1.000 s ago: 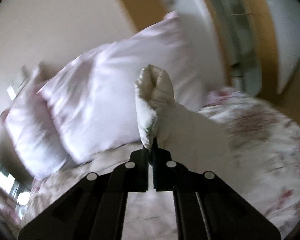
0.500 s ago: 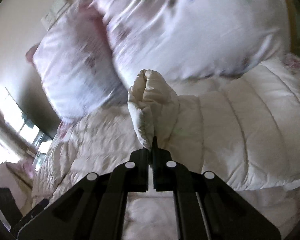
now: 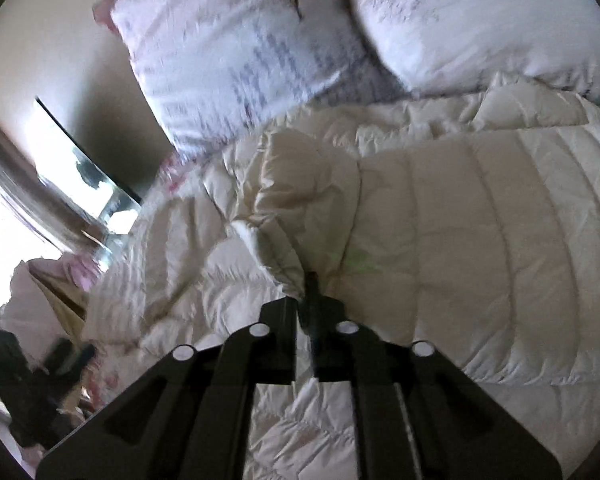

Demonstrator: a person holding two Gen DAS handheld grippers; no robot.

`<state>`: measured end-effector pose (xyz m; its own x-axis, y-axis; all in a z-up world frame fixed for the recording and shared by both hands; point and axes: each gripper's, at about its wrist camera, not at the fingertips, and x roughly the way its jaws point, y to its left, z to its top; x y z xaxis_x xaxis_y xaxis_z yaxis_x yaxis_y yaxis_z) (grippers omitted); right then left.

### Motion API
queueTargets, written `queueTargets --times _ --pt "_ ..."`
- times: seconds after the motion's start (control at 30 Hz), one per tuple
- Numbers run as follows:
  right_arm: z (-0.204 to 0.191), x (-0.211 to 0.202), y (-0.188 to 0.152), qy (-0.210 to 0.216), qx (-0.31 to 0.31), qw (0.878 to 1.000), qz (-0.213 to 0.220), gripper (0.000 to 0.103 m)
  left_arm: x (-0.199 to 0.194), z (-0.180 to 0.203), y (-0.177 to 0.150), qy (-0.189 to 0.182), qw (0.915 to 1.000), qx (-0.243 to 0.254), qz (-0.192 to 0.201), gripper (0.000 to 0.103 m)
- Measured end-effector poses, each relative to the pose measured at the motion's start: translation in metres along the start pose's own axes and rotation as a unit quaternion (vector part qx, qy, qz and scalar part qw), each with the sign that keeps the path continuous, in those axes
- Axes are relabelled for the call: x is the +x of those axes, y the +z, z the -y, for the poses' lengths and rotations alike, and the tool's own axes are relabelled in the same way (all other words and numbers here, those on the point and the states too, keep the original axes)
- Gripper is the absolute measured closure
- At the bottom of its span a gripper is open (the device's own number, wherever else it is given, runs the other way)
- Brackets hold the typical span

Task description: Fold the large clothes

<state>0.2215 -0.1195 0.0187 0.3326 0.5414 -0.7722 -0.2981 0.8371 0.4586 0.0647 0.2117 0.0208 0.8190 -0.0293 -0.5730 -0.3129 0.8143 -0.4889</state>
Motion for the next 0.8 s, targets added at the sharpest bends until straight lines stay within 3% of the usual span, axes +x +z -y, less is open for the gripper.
queueTargets --times 0.03,0.07,0.13,0.2,0.3,0.37,0.43,0.5,0.53,0.63,0.73,0.8 --pt "-0.002 0.003 -0.002 -0.007 -0.003 1.000 -0.012 0.073 -0.001 -0.007 0.003 0.006 0.9999 -0.008 0.003 0.001" --pt "-0.003 0.005 -0.004 -0.003 -0.002 1.000 -0.028 0.048 -0.003 -0.014 0.005 0.010 0.9998 -0.016 0.006 0.001" --pt "-0.005 0.000 -0.005 0.018 0.003 0.999 -0.030 0.036 -0.008 -0.031 0.008 0.019 0.9991 -0.037 0.012 0.001" --pt "-0.009 -0.012 -0.004 0.032 -0.006 0.999 -0.008 0.037 -0.011 -0.047 0.011 0.028 0.9975 -0.063 0.016 0.001" --pt "-0.012 -0.026 0.003 0.033 -0.005 0.999 0.035 0.056 -0.013 -0.065 0.012 0.020 0.9947 -0.100 0.015 0.001" --pt "-0.008 -0.024 0.009 0.028 0.008 0.999 0.041 0.068 -0.015 -0.077 0.011 0.015 0.9919 -0.125 0.015 0.002" --pt "-0.005 -0.011 0.017 0.013 0.018 0.999 0.037 0.069 -0.017 -0.086 0.011 0.014 0.9897 -0.142 0.014 0.004" --pt "0.003 0.021 0.021 -0.019 0.029 0.999 -0.013 0.070 -0.018 -0.093 0.009 0.014 0.9878 -0.155 0.013 0.008" --pt "0.007 0.043 0.022 -0.035 0.027 0.998 -0.052 0.069 -0.018 -0.097 0.009 0.016 0.9864 -0.163 0.013 0.009" --pt "0.007 0.042 0.026 -0.037 0.027 0.998 -0.050 0.067 -0.021 -0.111 0.009 0.026 0.9816 -0.189 0.016 0.015" --pt "0.013 0.024 0.027 0.002 0.066 0.996 -0.053 0.044 -0.025 -0.126 0.012 0.038 0.9757 -0.214 0.027 0.017" --pt "0.014 0.009 0.028 0.006 0.068 0.997 -0.042 0.037 -0.027 -0.135 0.014 0.041 0.9720 -0.229 0.033 0.019"
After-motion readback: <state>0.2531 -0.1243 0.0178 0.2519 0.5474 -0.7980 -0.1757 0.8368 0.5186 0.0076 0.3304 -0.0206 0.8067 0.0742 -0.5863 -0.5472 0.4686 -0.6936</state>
